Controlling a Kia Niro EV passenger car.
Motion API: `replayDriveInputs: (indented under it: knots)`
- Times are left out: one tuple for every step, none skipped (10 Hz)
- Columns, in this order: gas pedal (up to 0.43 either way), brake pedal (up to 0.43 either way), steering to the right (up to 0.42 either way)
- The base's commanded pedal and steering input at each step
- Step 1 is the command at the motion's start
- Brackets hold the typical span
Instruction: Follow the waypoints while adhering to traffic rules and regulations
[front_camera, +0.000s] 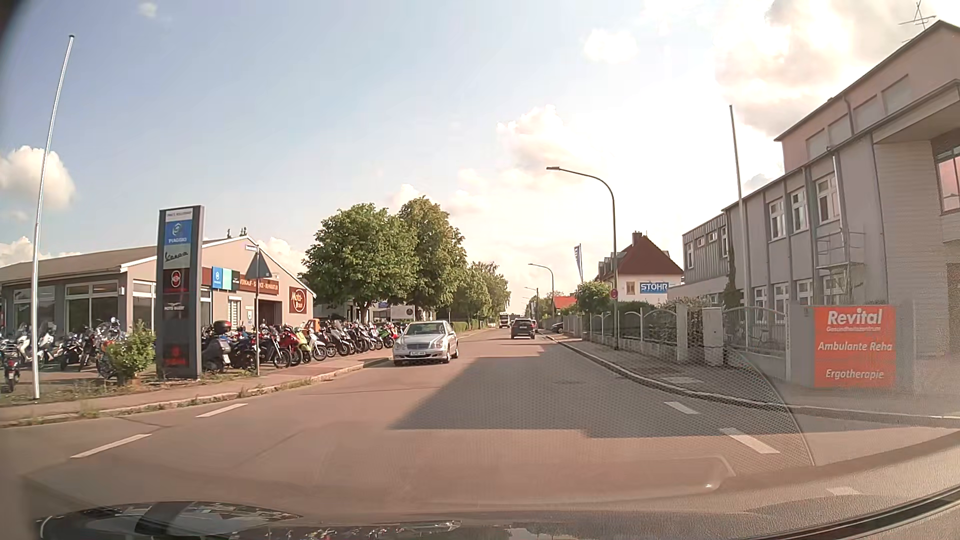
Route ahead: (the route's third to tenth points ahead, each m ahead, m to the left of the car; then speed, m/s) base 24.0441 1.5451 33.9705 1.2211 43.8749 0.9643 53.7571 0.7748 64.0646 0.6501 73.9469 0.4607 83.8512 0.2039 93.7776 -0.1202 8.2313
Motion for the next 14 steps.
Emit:
replayDriveInputs:
  knots:
    - [0.197, 0.018, 0.048]
    - [0.189, 0.012, 0.049]
    - [0.189, 0.012, 0.048]
    - [0.189, 0.012, 0.048]
    - [0.189, 0.012, 0.045]
    - [0.189, 0.012, 0.038]
    - [0.189, 0.012, 0.029]
    - [0.177, 0.012, 0.014]
    - [0.15, 0.012, -0.002]
    - [0.13, 0.012, -0.008]
    - [0.13, 0.012, -0.008]
    - [0.098, 0.012, -0.012]
    - [0.067, 0.012, -0.018]
    - [0.047, 0.012, -0.02]
